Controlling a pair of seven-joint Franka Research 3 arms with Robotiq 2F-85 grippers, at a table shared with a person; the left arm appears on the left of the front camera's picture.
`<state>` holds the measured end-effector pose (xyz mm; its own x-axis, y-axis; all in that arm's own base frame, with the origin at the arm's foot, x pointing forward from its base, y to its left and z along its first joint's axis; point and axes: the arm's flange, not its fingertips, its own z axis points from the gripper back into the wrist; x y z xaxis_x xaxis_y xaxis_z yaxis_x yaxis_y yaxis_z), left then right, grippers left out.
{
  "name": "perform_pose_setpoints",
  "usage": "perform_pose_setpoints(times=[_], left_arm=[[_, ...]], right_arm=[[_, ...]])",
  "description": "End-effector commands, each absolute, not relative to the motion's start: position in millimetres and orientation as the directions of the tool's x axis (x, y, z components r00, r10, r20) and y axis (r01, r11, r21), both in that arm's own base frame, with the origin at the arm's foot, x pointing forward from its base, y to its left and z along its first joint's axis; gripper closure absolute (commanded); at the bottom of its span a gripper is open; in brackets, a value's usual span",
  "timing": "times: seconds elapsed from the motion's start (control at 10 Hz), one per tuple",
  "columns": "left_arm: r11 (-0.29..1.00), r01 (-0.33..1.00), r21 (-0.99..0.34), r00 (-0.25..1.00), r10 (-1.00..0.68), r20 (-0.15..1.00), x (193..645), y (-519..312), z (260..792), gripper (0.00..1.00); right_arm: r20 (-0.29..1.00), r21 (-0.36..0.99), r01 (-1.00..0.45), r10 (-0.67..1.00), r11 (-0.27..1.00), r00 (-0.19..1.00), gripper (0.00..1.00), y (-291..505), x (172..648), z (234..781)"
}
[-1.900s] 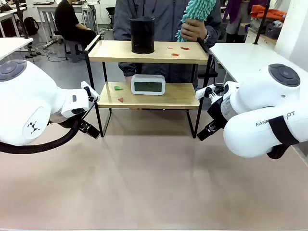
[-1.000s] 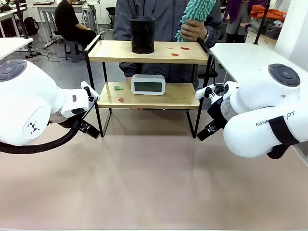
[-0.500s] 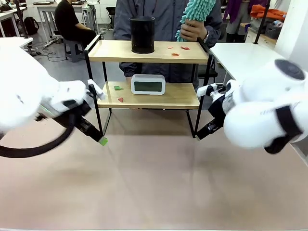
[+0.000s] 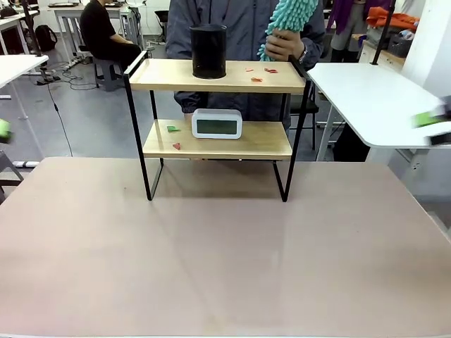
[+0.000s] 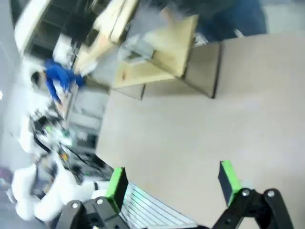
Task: Clean the shelf.
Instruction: Pick up the Duster from the human.
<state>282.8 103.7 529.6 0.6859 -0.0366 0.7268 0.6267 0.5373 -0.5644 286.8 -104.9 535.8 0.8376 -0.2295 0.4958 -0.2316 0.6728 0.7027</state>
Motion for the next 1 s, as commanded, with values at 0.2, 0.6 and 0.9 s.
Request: perform_pose_setpoints(times=[0.2, 0.6, 0.9], left_arm=[[0.362, 0.185, -0.914, 0.675, 0.629, 0.386, 322, 174, 429, 0.0], [0.483, 0.276, -0.831, 0.735, 0.451, 0.507, 294, 197, 456, 0.0], [0.483, 0.276, -0.831, 0.735, 0.451, 0.507, 294, 197, 456, 0.0]], right_arm=[[0.239, 0.953, 0.011, -0.77, 0.304, 0.592, 0.0, -204, 233, 416], [0.328, 0.868, -0.029, -0.528, 0.496, 0.783, 0.0, -206, 250, 487], [0.328, 0.868, -0.029, -0.528, 0.496, 0.783, 0.0, -206, 250, 487]])
